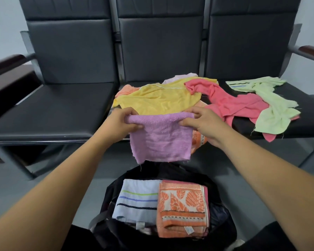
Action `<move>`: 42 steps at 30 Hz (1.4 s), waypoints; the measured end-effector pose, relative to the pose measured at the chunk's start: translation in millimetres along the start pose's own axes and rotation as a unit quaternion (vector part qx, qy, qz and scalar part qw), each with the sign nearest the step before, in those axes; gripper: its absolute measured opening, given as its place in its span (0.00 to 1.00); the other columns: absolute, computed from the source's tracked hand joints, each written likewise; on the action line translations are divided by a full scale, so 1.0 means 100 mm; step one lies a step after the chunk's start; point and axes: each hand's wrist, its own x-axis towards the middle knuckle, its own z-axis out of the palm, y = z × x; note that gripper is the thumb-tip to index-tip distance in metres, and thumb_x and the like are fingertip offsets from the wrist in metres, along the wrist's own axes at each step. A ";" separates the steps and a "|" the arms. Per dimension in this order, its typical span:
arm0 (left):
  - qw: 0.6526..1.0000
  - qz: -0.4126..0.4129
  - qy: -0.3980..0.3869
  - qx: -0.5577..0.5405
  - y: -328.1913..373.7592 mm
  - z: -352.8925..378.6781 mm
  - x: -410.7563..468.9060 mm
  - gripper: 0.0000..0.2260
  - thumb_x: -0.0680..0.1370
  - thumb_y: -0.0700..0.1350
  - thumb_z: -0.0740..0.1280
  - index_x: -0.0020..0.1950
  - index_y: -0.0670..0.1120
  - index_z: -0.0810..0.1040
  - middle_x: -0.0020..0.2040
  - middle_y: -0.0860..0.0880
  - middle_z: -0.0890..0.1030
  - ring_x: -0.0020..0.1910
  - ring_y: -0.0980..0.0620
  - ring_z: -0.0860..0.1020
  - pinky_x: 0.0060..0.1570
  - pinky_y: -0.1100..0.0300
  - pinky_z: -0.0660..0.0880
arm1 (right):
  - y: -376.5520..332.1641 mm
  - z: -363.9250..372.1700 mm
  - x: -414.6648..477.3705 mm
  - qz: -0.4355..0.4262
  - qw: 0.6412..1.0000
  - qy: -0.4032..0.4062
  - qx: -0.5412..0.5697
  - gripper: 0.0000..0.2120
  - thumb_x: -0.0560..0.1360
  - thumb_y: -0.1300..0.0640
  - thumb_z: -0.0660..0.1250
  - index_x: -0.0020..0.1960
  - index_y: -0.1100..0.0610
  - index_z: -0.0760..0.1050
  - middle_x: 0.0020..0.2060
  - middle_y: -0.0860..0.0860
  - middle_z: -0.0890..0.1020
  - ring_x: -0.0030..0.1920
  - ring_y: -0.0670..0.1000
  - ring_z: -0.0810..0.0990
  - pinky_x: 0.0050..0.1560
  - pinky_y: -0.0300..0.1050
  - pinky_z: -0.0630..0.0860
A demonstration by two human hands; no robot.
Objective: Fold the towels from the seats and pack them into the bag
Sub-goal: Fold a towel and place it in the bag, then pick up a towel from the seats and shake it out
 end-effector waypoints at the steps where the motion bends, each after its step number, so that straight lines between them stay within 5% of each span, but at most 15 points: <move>1: 0.997 -0.014 -0.036 -0.066 -0.07 -0.02 -0.02 0.05 0.77 0.43 0.74 0.49 0.46 0.80 0.45 0.53 0.81 0.42 0.58 0.79 0.44 0.67 0.75 | 0.06 0.06 0.00 0.035 0.996 -0.025 0.082 0.08 0.73 0.63 0.75 0.50 0.55 0.82 0.48 0.54 0.84 0.49 0.54 0.83 0.54 0.52 0.78; 4: 0.972 -0.064 -0.090 -0.208 -0.37 0.05 -0.09 0.04 0.80 0.43 0.70 0.53 0.45 0.78 0.47 0.52 0.81 0.49 0.53 0.80 0.54 0.54 0.79 | 0.26 0.28 0.01 0.109 0.973 -0.076 0.187 0.08 0.76 0.64 0.71 0.51 0.53 0.77 0.44 0.54 0.84 0.45 0.56 0.84 0.46 0.59 0.80; 10: 0.977 -0.162 -0.072 -0.116 -0.95 0.33 -0.28 0.13 0.77 0.54 0.72 0.56 0.47 0.82 0.52 0.50 0.86 0.53 0.49 0.83 0.59 0.46 0.79 | 0.77 0.83 -0.07 0.206 0.955 -0.024 0.212 0.08 0.77 0.70 0.67 0.54 0.62 0.78 0.47 0.60 0.85 0.45 0.57 0.85 0.50 0.55 0.82; 15: 0.962 -0.183 -0.184 0.082 -1.23 0.59 -0.44 0.14 0.82 0.54 0.66 0.48 0.42 0.77 0.42 0.50 0.78 0.42 0.50 0.75 0.37 0.60 0.69 | 1.39 1.23 -0.20 0.335 0.939 -0.038 0.062 0.08 0.77 0.66 0.69 0.56 0.65 0.79 0.52 0.62 0.84 0.53 0.61 0.83 0.58 0.62 0.80; 21: 0.918 -0.222 -0.298 0.135 -1.58 0.92 -0.56 0.13 0.83 0.54 0.64 0.48 0.45 0.73 0.49 0.47 0.77 0.49 0.48 0.75 0.47 0.59 0.68 | 1.82 1.53 -0.27 0.442 0.891 -0.106 -0.006 0.14 0.74 0.67 0.72 0.59 0.66 0.76 0.51 0.63 0.84 0.51 0.61 0.85 0.56 0.64 0.80; 24: 0.914 -0.238 -0.284 0.165 -1.72 0.99 -0.56 0.17 0.83 0.56 0.63 0.56 0.42 0.75 0.56 0.43 0.78 0.56 0.43 0.77 0.49 0.58 0.68 | 1.88 1.64 -0.21 0.420 0.903 -0.081 -0.038 0.10 0.74 0.68 0.72 0.53 0.65 0.75 0.47 0.62 0.83 0.49 0.61 0.85 0.52 0.59 0.82; 26: 0.916 -0.240 -0.247 0.205 -1.77 0.99 -0.53 0.16 0.83 0.52 0.62 0.62 0.41 0.73 0.60 0.41 0.78 0.58 0.40 0.77 0.50 0.55 0.71 | 1.83 1.65 -0.13 0.381 0.914 -0.067 -0.124 0.07 0.74 0.68 0.69 0.41 0.62 0.71 0.37 0.59 0.77 0.39 0.58 0.81 0.39 0.48 0.80; 29: 0.932 -0.228 -0.151 0.238 -1.72 0.88 -0.38 0.08 0.82 0.45 0.59 0.54 0.42 0.73 0.56 0.39 0.79 0.51 0.37 0.77 0.46 0.51 0.73 | 1.64 1.56 0.09 0.301 0.917 -0.065 -0.252 0.11 0.74 0.65 0.66 0.35 0.59 0.67 0.31 0.55 0.72 0.30 0.53 0.72 0.29 0.42 0.68; 32: 0.954 -0.225 -0.100 0.169 -1.51 0.77 -0.17 0.08 0.78 0.42 0.58 0.46 0.45 0.76 0.48 0.42 0.82 0.44 0.40 0.78 0.43 0.52 0.77 | 1.31 1.41 0.29 0.257 0.930 -0.098 -0.242 0.03 0.75 0.62 0.65 0.44 0.61 0.74 0.39 0.60 0.80 0.37 0.59 0.81 0.37 0.47 0.77; 34: 0.968 -0.212 -0.086 0.104 -1.32 0.71 -0.04 0.08 0.75 0.44 0.59 0.42 0.49 0.78 0.43 0.46 0.83 0.42 0.44 0.81 0.45 0.50 0.81 | 1.07 1.28 0.38 0.257 0.940 -0.123 -0.187 0.05 0.78 0.60 0.65 0.53 0.61 0.77 0.46 0.60 0.82 0.47 0.59 0.84 0.44 0.49 0.80; 37: 0.983 -0.171 -0.064 0.038 -0.99 0.60 0.17 0.08 0.73 0.49 0.61 0.40 0.51 0.79 0.40 0.49 0.85 0.38 0.47 0.84 0.45 0.49 0.83 | 0.68 1.05 0.48 0.252 0.951 -0.137 -0.114 0.04 0.80 0.60 0.64 0.49 0.60 0.75 0.42 0.56 0.82 0.40 0.52 0.82 0.39 0.44 0.78; 42: 0.991 -0.106 0.027 0.079 -0.67 0.42 0.68 0.05 0.78 0.44 0.64 0.50 0.47 0.78 0.46 0.50 0.84 0.41 0.51 0.81 0.41 0.54 0.80 | 0.30 0.62 0.81 0.106 0.977 0.006 -0.183 0.06 0.78 0.64 0.64 0.53 0.63 0.78 0.47 0.60 0.84 0.44 0.56 0.86 0.47 0.53 0.84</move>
